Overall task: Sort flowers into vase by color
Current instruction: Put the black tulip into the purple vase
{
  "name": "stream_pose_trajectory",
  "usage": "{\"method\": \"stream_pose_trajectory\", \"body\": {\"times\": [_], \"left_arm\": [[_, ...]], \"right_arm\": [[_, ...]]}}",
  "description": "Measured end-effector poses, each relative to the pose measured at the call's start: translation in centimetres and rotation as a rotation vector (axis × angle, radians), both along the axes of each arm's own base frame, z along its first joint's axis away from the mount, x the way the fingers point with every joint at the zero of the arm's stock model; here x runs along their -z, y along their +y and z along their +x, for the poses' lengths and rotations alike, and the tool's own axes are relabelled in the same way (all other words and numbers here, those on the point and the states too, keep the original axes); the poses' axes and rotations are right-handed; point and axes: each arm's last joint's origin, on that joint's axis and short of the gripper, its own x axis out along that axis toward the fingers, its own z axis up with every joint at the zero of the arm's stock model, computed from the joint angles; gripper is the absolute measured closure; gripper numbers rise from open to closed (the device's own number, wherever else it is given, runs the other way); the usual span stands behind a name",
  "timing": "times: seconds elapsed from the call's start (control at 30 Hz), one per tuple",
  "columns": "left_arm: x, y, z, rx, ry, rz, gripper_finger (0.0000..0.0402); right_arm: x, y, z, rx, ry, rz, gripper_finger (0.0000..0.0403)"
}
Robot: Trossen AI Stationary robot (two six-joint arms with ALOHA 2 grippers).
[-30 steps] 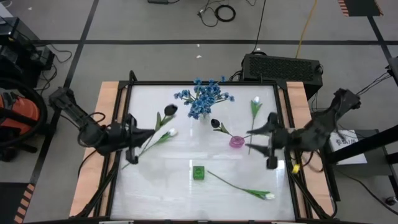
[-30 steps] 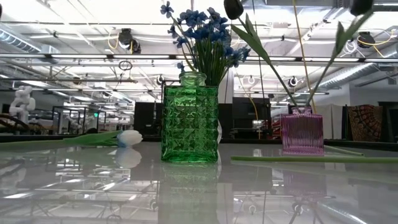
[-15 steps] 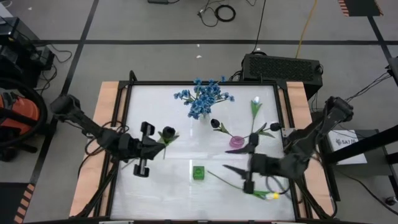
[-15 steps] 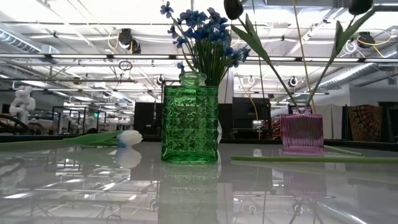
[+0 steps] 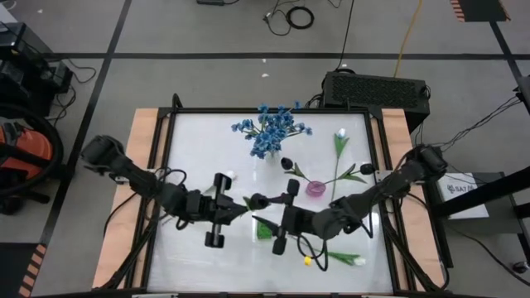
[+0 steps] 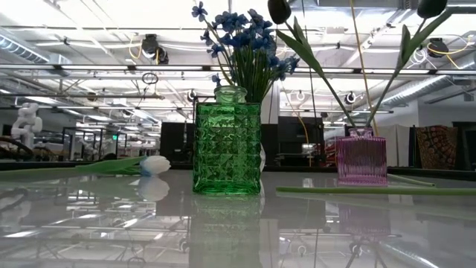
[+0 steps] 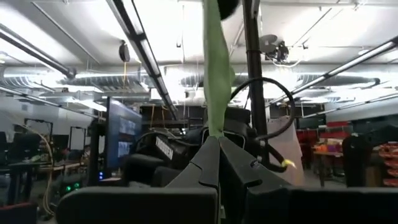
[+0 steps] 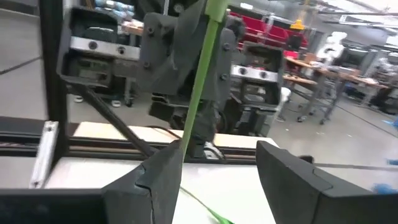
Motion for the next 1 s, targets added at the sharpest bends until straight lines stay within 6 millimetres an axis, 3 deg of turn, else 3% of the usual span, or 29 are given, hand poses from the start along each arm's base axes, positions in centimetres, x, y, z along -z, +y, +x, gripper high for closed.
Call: {"method": "stream_pose_trajectory", "body": {"times": [0.5, 0.63, 0.9, 1.0], "left_arm": [[1.9, -0.1, 1.7, 0.054, 0.04, 0.076, 0.04], [1.9, 0.0, 1.7, 0.053, 0.04, 0.076, 0.04], [2.1, -0.1, 1.8, 0.055, 0.057, 0.086, 0.04], [2.2, -0.1, 1.8, 0.05, 0.068, 0.101, 0.0386]], "right_arm": [[-0.5, 0.4, 0.1, -0.138, -0.049, 0.056, 0.0219], [-0.5, 0.4, 0.1, -0.141, -0.047, 0.051, 0.0263], [-0.5, 0.4, 0.1, -0.138, -0.036, 0.017, 0.0387], [-0.4, 0.5, -0.1, -0.133, -0.023, 0.0, 0.0393]]}}
